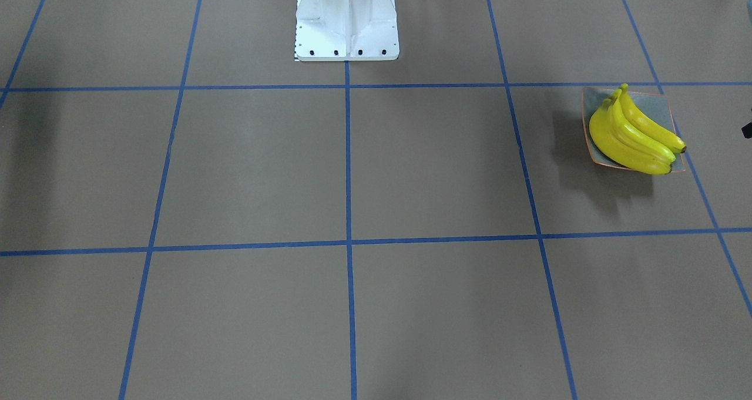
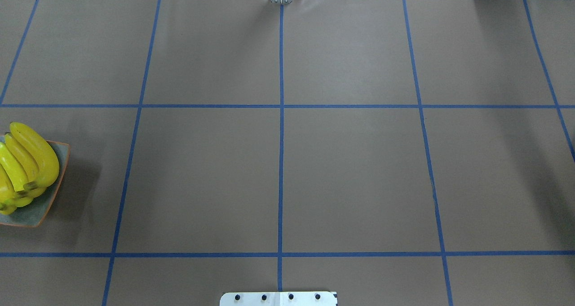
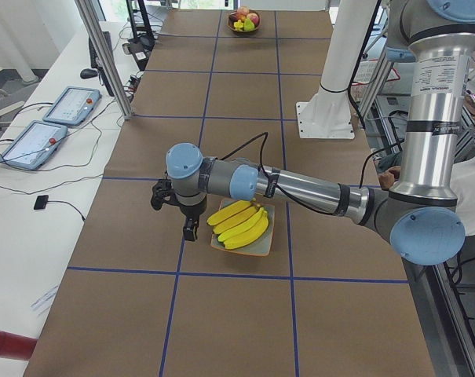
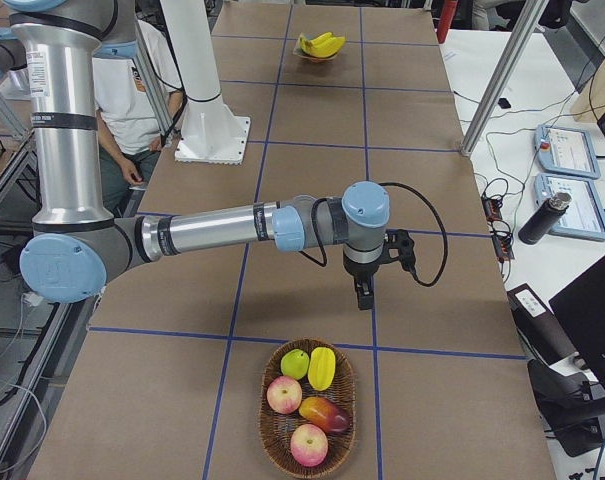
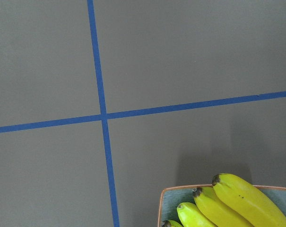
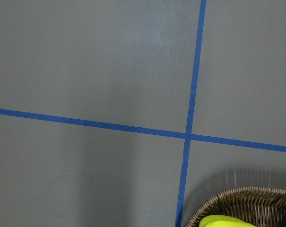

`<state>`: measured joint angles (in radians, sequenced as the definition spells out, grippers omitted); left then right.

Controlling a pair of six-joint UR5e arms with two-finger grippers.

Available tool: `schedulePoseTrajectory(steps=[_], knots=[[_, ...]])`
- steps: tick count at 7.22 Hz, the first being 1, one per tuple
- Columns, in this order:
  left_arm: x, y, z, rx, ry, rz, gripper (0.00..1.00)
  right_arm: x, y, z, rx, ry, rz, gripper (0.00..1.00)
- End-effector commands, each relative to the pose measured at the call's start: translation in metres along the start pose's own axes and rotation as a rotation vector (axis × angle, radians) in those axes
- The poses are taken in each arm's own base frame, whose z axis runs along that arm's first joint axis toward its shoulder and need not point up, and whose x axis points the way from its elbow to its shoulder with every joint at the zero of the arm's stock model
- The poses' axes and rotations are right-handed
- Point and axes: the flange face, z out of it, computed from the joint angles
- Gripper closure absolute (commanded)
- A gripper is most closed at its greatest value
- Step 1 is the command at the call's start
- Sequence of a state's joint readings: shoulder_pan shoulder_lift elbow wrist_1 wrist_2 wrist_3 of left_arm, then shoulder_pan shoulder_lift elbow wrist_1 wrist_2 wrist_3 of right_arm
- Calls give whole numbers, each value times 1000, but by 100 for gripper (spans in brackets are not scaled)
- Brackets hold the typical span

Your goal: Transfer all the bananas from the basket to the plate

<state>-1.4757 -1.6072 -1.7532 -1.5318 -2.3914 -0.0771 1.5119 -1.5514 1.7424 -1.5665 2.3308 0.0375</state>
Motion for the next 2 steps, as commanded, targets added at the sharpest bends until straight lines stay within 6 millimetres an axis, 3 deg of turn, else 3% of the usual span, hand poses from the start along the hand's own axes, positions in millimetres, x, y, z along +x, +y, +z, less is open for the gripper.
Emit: schedulePoseTrajectory(steps=[1, 2], knots=[[3, -5, -3, 28, -1, 27, 0, 0, 0, -1, 0, 1, -1, 0], [2, -5, -1, 33, 0, 36, 0, -1, -1, -3, 4, 1, -4, 0]])
